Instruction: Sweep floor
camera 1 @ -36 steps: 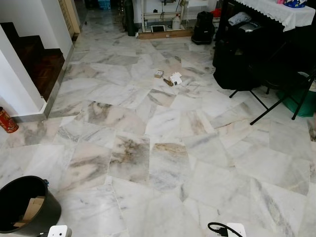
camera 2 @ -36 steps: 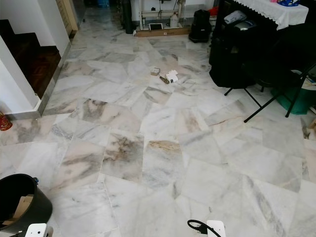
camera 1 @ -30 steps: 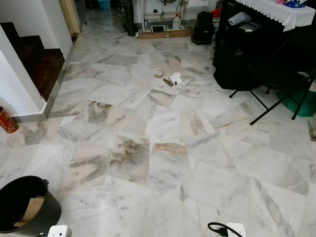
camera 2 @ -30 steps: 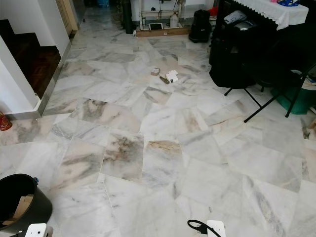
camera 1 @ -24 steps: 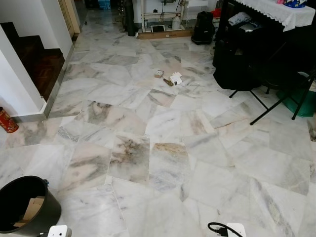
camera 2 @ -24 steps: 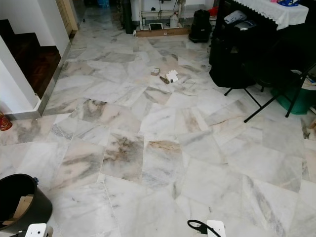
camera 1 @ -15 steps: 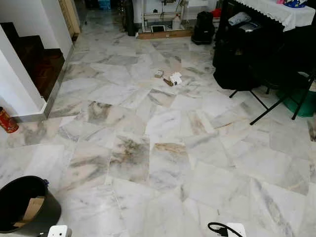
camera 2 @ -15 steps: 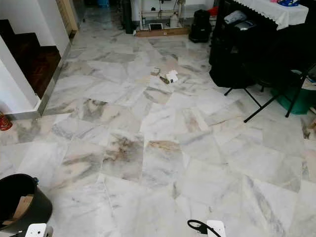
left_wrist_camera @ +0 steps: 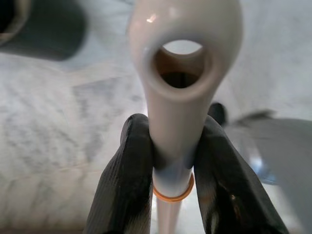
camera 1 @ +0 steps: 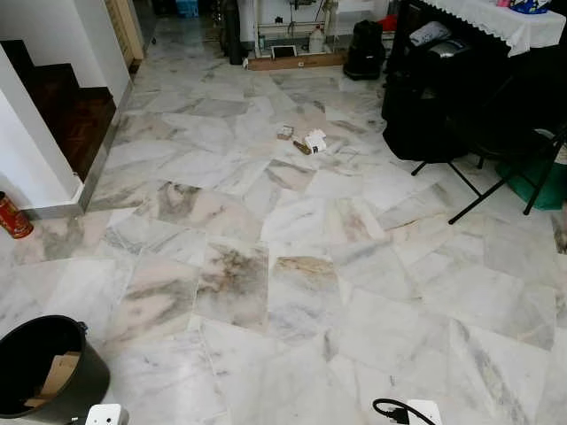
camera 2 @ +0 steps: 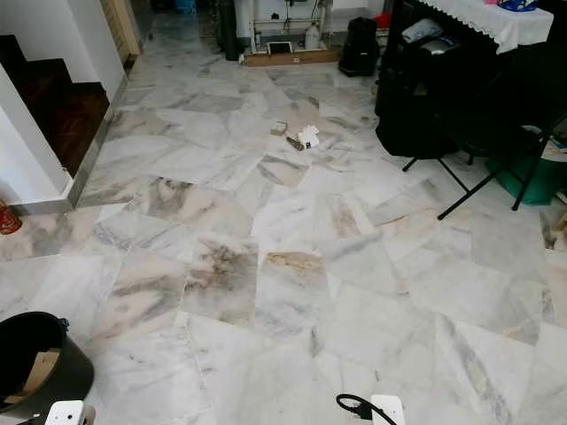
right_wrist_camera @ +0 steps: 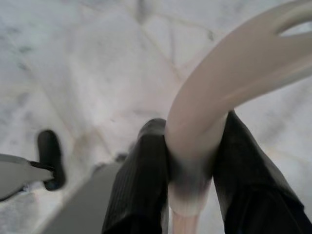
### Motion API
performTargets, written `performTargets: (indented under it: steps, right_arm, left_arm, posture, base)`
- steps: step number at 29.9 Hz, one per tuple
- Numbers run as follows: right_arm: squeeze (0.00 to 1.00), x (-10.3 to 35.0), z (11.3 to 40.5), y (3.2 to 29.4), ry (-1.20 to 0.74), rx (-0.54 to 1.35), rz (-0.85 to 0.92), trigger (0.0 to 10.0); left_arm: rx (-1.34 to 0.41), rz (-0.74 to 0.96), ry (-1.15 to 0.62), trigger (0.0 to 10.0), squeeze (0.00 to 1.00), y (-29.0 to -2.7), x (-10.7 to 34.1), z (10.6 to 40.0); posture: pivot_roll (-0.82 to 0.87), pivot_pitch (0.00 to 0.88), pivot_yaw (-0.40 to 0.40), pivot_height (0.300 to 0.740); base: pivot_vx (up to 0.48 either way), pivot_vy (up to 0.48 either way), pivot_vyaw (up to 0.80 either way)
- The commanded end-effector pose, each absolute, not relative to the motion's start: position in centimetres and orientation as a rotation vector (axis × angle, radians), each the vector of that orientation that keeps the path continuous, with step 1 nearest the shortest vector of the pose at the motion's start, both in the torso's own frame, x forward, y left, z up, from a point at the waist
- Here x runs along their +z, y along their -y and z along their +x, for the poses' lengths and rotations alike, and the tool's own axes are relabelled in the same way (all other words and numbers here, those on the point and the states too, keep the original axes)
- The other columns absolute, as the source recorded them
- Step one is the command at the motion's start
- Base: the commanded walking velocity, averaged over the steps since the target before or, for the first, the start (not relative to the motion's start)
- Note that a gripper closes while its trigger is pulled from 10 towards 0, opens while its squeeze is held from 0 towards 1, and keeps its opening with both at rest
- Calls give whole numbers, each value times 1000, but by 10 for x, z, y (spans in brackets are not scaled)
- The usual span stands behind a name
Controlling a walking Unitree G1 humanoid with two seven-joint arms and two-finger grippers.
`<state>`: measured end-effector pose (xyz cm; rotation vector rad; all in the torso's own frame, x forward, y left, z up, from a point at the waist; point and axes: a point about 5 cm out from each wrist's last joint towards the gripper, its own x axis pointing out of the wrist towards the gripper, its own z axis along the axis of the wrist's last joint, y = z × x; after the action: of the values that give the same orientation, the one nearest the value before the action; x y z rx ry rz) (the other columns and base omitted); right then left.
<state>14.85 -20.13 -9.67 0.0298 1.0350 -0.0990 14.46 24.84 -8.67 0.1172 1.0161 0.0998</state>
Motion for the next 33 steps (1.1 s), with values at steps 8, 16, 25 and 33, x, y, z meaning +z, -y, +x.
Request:
performTargets:
  steps: [8,16,25,33]
  right_arm:
    - [0,-86,175,195,-943,-94,113,10000]
    - [0,-85,177,196,-946,-90,120,10000]
    - [0,-85,176,195,-940,-86,124,10000]
    - [0,-88,173,191,-961,-39,100,10000]
  left_arm:
    - [102,152,-1071,10000,0,-250,-90,138]
    - [157,142,-1031,10000,0,-265,-83,143]
    - [145,114,-1021,10000,0,-261,-83,145]
    - [129,107,-1034,10000,0,-252,-87,143]
  posture:
    - [-17,0,-33,740]
    - [-18,0,-36,740]
    - [-27,0,-35,740]
    - [-25,0,-32,740]
  base:
    - [0,0,0]
    - [0,0,0]
    - [33,0,0]
    - [336,0,0]
